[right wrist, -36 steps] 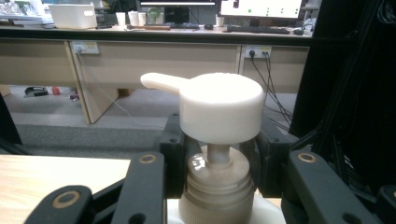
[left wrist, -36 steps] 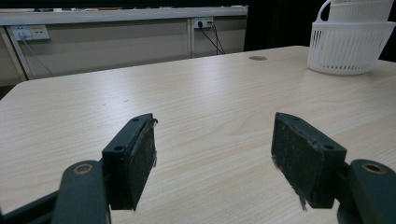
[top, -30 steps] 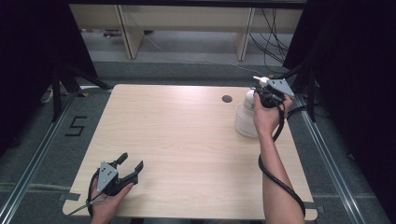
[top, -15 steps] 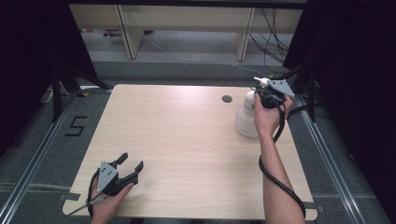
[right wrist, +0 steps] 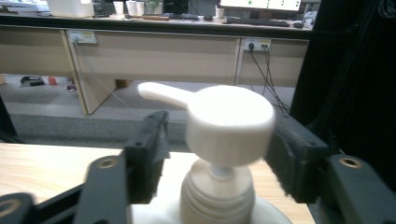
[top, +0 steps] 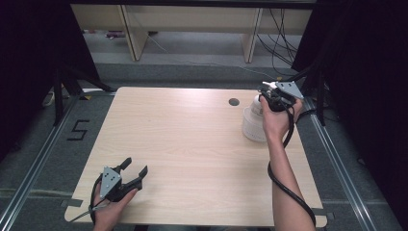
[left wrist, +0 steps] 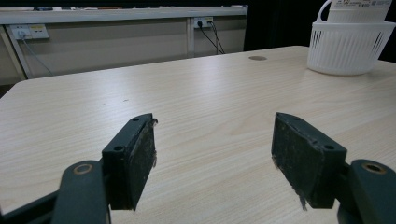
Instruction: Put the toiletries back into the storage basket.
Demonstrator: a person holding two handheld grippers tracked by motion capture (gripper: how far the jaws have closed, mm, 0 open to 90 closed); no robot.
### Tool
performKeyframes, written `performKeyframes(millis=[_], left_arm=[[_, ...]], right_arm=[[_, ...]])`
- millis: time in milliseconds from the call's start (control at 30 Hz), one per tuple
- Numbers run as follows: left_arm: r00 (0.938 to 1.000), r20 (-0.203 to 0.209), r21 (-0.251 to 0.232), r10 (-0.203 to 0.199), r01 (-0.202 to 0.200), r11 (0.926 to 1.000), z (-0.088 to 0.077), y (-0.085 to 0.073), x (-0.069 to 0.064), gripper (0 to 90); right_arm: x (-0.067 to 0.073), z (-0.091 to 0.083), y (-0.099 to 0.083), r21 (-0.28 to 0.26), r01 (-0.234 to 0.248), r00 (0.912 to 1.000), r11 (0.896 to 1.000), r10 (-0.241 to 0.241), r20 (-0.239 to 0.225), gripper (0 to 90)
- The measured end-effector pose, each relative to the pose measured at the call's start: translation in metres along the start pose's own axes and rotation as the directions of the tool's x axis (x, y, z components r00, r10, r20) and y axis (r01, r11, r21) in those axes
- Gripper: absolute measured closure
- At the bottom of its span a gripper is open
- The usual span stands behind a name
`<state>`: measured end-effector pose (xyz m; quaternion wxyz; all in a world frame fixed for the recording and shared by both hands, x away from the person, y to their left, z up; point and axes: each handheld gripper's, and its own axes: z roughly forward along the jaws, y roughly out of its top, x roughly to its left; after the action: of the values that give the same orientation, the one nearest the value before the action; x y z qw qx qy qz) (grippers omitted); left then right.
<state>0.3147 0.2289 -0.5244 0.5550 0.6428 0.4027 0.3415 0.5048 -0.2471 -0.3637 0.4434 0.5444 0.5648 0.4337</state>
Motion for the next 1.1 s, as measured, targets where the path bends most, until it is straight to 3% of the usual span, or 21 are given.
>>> performKeyframes(millis=[133, 467, 633, 700, 767, 1100], left_arm=[[1.0000, 0.001, 0.003, 0.003, -0.003, 1.0000, 0.000, 0.000, 0.000, 29.8], [1.0000, -0.001, 0.000, 0.000, 0.000, 1.0000, 0.000, 0.000, 0.000, 29.8], [1.0000, -0.003, 0.002, -0.001, 0.001, 1.0000, 0.000, 0.000, 0.000, 29.8], [1.0000, -0.003, 0.001, -0.001, 0.001, 1.0000, 0.000, 0.000, 0.000, 29.8], [1.0000, -0.004, 0.001, -0.002, 0.002, 1.0000, 0.000, 0.000, 0.000, 29.8], [1.0000, -0.003, 0.002, 0.001, -0.001, 1.0000, 0.000, 0.000, 0.000, 29.9]], right_arm=[[-0.001, -0.002, 0.001, 0.000, 0.001, 1.0000, 1.000, -0.001, 0.004, 31.6], [0.000, -0.016, 0.003, -0.009, 0.029, 0.9996, 1.000, -0.029, 0.001, 26.7], [0.000, -0.023, 0.003, -0.003, 0.037, 0.9992, 0.999, -0.037, -0.015, 25.2], [-0.001, -0.026, 0.003, -0.011, 0.062, 0.9979, 0.998, -0.062, -0.017, 24.8], [-0.001, -0.030, 0.003, -0.007, 0.042, 0.9987, 0.999, -0.042, -0.027, 24.6], [-0.008, -0.048, -0.003, -0.004, 0.053, 0.9976, 0.999, -0.053, -0.044, 24.4]])
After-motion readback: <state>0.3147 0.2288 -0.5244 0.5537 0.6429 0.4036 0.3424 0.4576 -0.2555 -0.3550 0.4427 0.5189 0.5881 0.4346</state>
